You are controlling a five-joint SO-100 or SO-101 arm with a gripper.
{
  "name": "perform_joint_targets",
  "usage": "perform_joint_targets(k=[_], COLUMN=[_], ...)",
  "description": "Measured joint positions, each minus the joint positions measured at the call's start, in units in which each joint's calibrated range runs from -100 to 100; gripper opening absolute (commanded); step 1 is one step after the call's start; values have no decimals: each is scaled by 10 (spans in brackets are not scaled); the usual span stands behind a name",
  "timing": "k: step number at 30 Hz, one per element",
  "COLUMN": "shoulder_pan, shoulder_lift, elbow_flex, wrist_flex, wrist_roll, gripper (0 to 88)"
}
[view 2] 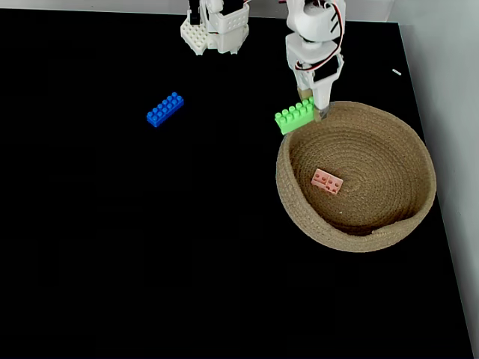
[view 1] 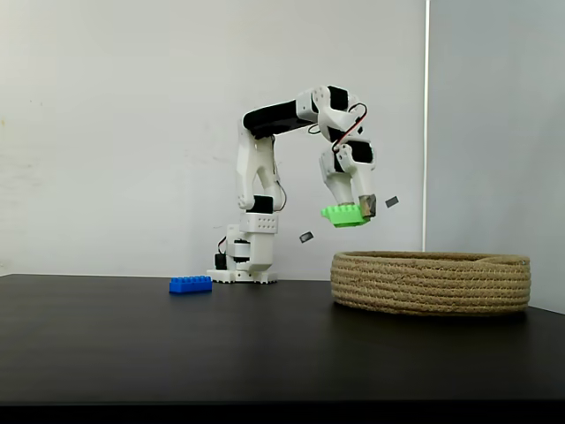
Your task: Place the lego blocks in the tray
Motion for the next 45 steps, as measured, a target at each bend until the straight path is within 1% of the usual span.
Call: perform_joint_targets(k=[1,5,7,10,12,17,20,23,24,25,26,28,30,33,36,38,41,45], shoulder_pan=[0,-1,-10,-26,-27,-20,-12,15,28,43,60,103,150,213,255,278,323,395], shoulder_lift=[14,78,95,101,101,101,101,99,93,84,68,30,-17,-82,-136,-165,-196,-211], elbow_flex=[0,-19,-24,-24,-24,-24,-24,-24,-21,-12,3,54,126,231,299,325,342,344], wrist_flex=[-14,-51,-70,-89,-94,-93,-64,-31,-22,-15,-16,-45,-92,-128,-140,-141,-132,-120], wrist_roll=[-5,-23,-27,-27,-27,-27,-33,-58,-69,-80,-90,-101,-99,-85,-45,-8,61,158], gripper=[8,74,137,207,197,249,273,297,295,267,262,283,292,313,290,287,287,324])
